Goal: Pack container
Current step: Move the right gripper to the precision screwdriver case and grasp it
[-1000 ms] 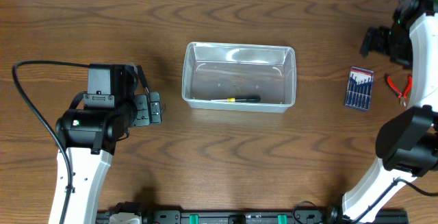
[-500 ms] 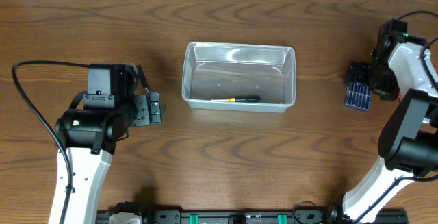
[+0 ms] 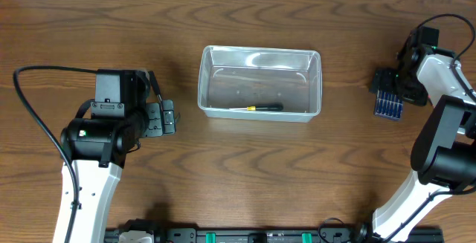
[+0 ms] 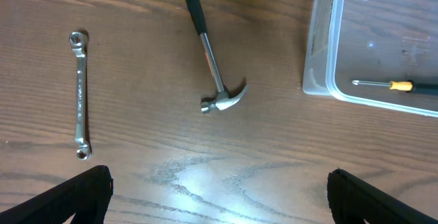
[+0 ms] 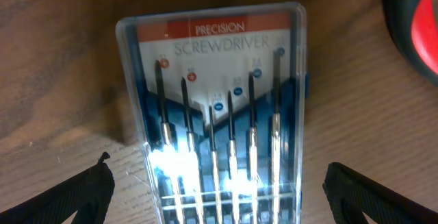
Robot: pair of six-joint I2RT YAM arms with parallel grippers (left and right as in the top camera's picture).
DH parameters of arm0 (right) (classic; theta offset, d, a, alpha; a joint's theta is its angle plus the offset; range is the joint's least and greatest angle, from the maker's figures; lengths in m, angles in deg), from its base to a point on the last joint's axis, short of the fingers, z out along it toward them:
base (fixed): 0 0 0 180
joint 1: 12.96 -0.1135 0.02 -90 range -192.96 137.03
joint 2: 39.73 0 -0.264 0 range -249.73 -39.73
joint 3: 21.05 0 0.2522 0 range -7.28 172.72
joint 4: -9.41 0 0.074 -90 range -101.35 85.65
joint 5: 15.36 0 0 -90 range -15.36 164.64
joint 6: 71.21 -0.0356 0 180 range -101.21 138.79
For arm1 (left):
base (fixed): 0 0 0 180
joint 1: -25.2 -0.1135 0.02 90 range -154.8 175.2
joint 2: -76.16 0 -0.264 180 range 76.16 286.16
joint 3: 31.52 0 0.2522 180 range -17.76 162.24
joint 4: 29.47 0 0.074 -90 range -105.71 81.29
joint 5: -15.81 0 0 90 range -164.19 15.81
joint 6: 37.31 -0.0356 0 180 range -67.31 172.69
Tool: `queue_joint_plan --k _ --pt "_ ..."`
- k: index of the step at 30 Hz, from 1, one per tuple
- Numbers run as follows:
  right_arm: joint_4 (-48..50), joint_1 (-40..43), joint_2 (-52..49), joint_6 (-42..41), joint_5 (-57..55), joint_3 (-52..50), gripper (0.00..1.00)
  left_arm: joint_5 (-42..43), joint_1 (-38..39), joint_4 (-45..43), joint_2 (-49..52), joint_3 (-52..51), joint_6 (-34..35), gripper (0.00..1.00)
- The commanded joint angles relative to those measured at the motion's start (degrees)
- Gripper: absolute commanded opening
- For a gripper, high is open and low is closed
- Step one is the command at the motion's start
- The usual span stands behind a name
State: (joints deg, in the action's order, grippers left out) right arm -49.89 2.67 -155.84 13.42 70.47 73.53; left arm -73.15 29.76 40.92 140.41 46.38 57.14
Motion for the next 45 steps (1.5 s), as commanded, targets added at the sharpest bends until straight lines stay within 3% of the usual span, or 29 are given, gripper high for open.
queue_joint_plan --k 1,15,19,26,34,38,40,41,45 --pt "0.66 0.09 -2.82 2.51 1.38 -0.37 0.99 -0.83 0.02 0.15 0.07 1.36 -0.74 0.98" --pt "1.20 0.15 -5.86 2.47 1.44 -0.37 0.99 -0.83 0.02 0.13 0.07 1.36 -0.74 0.98" --pt "1.18 0.13 -5.86 2.47 1.44 -0.37 0.93 -0.83 0.02 0.13 0.07 1.36 -0.74 0.98" --pt "0.79 0.13 -5.86 2.47 1.44 -0.37 0.72 -0.83 0.02 0.15 0.07 1.36 -0.74 0.98" --pt "0.72 0.13 -5.86 2.47 1.44 -0.37 0.56 -0.83 0.02 0.24 0.07 1.36 -0.74 0.98" --pt "0.79 0.13 -5.81 2.47 1.44 -0.35 0.35 -0.85 0.02 0.57 0.07 1.36 -0.76 0.98" --pt "0.50 0.11 -5.60 2.47 1.44 -0.04 0.16 -0.83 0.02 0.57 0.07 1.36 -0.76 0.98" --pt "0.07 0.07 -5.27 2.47 1.44 0.28 0.01 -0.85 0.02 0.57 0.07 1.36 -0.76 0.98" --pt "-4.11 -1.16 -2.67 2.49 1.51 4.74 0.01 -0.85 0.02 0.57 0.07 1.36 -0.76 0.98"
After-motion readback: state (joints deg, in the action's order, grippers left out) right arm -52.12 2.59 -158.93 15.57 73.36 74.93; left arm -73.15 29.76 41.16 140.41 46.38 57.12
